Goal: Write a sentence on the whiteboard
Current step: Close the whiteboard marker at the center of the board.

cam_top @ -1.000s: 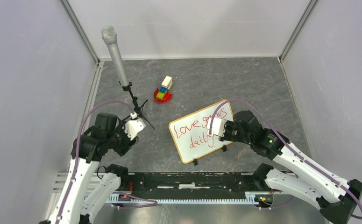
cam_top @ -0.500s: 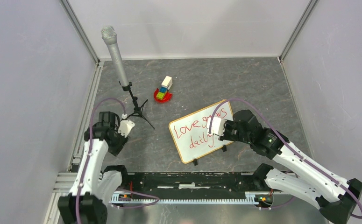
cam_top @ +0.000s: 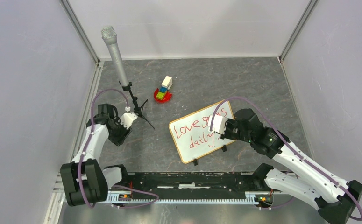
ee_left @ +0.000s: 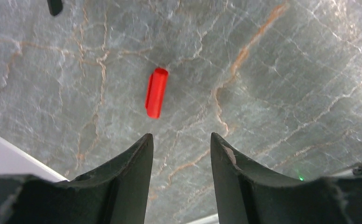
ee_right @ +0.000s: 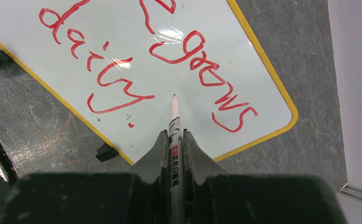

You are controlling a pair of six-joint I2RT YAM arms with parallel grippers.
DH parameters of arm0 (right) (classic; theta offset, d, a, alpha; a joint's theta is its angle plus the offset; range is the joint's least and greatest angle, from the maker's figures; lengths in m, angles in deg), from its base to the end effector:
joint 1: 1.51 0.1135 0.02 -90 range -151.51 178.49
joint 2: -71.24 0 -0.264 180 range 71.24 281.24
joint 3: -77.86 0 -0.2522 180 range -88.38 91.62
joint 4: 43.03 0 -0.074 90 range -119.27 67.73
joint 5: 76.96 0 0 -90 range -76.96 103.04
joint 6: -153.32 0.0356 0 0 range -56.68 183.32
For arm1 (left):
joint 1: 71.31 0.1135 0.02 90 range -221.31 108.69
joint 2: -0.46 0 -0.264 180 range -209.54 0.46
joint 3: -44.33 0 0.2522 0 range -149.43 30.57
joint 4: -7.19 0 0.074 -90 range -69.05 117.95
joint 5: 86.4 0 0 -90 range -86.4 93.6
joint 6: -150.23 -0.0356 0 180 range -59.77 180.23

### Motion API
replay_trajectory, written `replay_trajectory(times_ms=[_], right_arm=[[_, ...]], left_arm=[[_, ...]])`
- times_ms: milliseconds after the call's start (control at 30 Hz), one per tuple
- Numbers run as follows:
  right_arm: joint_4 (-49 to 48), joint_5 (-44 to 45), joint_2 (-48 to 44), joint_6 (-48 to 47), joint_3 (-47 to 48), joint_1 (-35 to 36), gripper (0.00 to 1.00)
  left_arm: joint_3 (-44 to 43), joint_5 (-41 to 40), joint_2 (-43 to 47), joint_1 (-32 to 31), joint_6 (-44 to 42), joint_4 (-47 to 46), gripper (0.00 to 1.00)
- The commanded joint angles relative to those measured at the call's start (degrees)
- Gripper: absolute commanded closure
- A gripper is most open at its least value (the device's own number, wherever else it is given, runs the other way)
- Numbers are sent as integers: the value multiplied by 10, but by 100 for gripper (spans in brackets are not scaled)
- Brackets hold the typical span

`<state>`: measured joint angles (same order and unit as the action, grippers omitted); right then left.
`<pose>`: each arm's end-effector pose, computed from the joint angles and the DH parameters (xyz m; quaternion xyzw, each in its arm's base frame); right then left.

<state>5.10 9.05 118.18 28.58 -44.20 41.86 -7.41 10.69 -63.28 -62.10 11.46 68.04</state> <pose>0.1252 0.1217 0.2884 -0.5759 0.6852 0.0646 0.4413 0.1805 0.0248 0.1934 0.3427 0.9256 0.0186 0.1598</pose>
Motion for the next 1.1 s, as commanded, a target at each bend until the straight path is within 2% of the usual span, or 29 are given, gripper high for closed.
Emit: replay_trajectory(times_ms=[0,233,400,567,700,767,867,1067], right_arm=[[-6,-7,-2,9,20,-4,100],[-5,-7,1,7,17,-4,100],[-5,-6,1,7,14,-4,100],[-5,-7,4,7,16,-4,100],[-5,-9,6,8,18,-4,100],[-4,-10,7,8,18,-4,100],[-3,-13,8,9,20,-4,100],[-3,-14,11,10,22,-6,100]], left_arm=[[-6,43,-24,4,-57,-75,46],[2,29,-87,6,-77,-127,48],[18,20,-116,9,-112,-129,52],[24,37,-122,9,-154,-80,66],[21,55,-107,0,-177,-36,85],[19,61,-98,-15,-176,-16,91],[23,53,-79,-55,-167,1,94],[69,-13,-31,-197,-135,5,97]])
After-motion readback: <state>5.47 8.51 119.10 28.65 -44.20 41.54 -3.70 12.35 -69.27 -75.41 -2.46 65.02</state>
